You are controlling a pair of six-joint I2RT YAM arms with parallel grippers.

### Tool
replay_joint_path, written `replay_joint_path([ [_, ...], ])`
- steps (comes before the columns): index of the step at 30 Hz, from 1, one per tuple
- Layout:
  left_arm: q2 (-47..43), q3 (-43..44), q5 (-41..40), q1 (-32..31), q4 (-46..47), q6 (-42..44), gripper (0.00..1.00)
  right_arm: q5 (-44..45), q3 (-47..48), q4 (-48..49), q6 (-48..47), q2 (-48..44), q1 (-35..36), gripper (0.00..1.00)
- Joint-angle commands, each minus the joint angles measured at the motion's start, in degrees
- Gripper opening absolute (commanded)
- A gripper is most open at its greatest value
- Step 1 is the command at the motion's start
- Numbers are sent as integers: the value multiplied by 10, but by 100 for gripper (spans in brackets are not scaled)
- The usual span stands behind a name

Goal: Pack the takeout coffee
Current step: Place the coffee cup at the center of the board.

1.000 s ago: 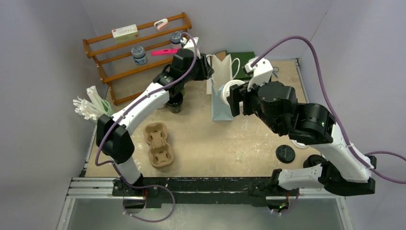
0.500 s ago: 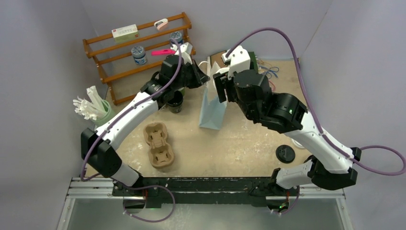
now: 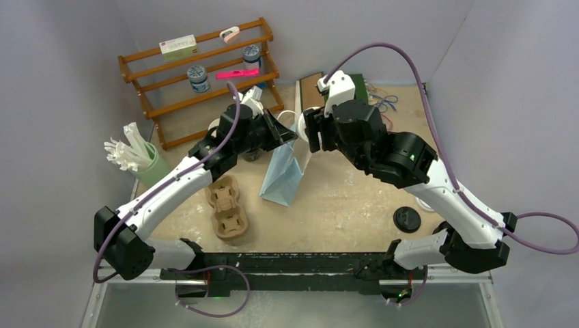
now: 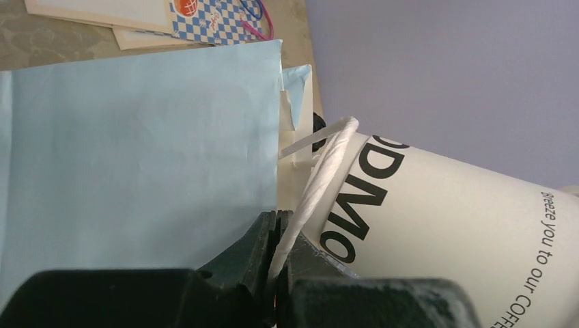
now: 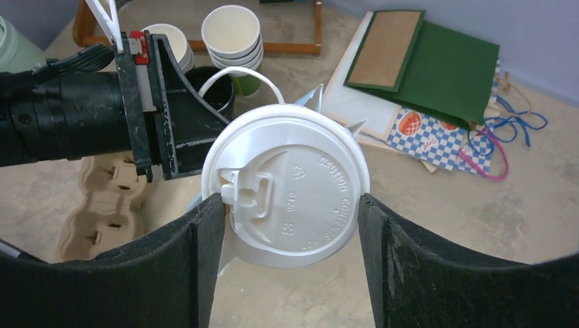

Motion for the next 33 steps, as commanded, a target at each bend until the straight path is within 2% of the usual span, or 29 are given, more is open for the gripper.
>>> replay_joint_path([
  [1,-37,-8,12,-1,35,-40,0,-57,-16,-33,49,-26,-2,66],
  [7,-70,-25,-2,-1,45,-65,0,-64,-66,-41,67,-50,-3,66],
  [15,-98,-51,-27,1,35,-78,0,-68,-84,-49,82,-56,-10,66],
  [22,-103,-59,-16,1,39,-77,0,-116,-95,-40,91,-40,-16,65],
  [33,-143,-67,-10,1,-54,-28,0,-200,-97,-56,126,8,-29,65],
])
